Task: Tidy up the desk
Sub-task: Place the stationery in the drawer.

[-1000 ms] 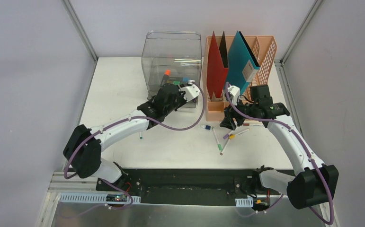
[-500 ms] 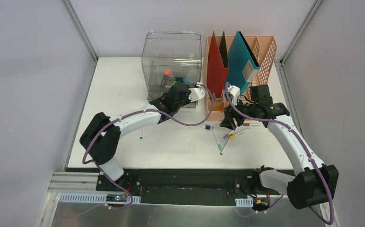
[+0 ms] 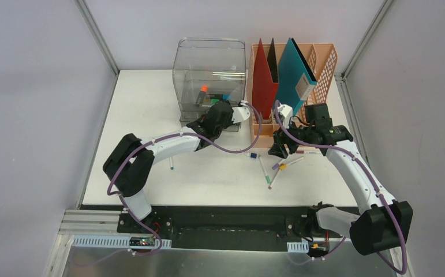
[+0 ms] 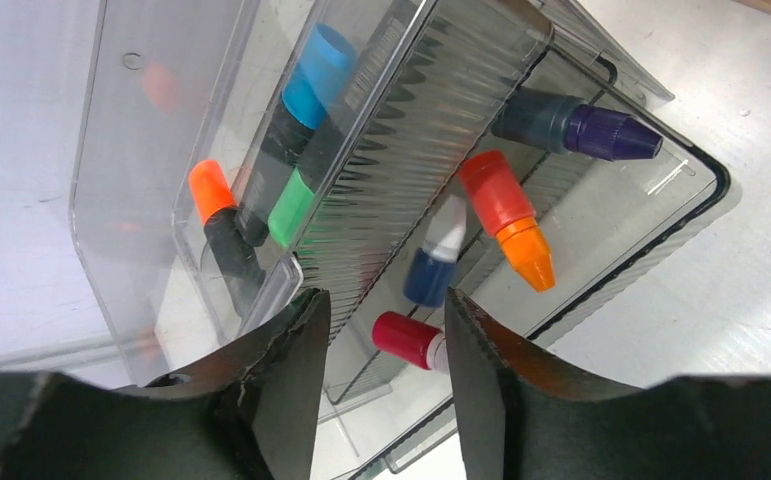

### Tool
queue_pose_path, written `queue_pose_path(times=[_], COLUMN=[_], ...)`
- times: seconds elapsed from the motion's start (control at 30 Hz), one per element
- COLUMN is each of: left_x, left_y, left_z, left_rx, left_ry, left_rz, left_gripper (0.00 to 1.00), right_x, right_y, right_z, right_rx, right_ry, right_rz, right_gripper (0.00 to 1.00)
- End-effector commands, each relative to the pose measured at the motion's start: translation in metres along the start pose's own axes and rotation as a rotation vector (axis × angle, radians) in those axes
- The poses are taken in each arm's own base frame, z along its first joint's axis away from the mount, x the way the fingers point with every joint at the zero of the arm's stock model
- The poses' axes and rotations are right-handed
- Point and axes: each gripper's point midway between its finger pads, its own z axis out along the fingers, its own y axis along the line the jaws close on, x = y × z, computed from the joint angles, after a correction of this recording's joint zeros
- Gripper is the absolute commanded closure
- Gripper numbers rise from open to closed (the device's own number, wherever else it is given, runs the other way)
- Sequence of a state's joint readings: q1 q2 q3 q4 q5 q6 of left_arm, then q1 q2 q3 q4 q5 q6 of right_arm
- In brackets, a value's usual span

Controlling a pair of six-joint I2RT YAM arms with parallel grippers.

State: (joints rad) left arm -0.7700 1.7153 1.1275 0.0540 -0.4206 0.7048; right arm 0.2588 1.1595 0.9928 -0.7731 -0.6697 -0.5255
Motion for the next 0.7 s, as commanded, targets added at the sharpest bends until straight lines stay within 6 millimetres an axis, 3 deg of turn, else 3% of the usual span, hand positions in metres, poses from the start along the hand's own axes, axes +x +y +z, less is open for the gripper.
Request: queue_pose_path(times=[0.0, 0.17, 0.33, 0.47, 0.67], left_x=[-0.024, -0.038, -0.046, -0.040, -0.025], left_y=[0.028, 0.025, 0.011, -0.003, -0.023], left_z=[-0.010, -0.037, -0.068, -0.085, -0.104], left_rx=[-0.064, 0.003, 0.106, 0.161, 0.231], left_ry=[-0.081, -0.190, -0.307, -0.354, -0.358], left_rz=[-0.110, -0.252, -0.416, -0.541, -0.695], left_gripper=[0.51, 0.45, 0.28, 0.16, 0.11], right_x=[-0.007, -0.007, -0.006, -0.006, -0.004], right_y=[-0.002, -0.002, -0.002, -0.002, -0.001], right_z=[0.000, 0.000, 0.001, 0.001, 0.002], right_rx=[0.004, 0.004, 0.002, -0.001, -0.010], right_ry=[-0.024, -0.025, -0.023, -0.022, -0.017], right_rz=[-0.037, -0.038, -0.039, -0.038, -0.039], right_gripper=[0.40, 0.40, 0.40, 0.40, 0.40])
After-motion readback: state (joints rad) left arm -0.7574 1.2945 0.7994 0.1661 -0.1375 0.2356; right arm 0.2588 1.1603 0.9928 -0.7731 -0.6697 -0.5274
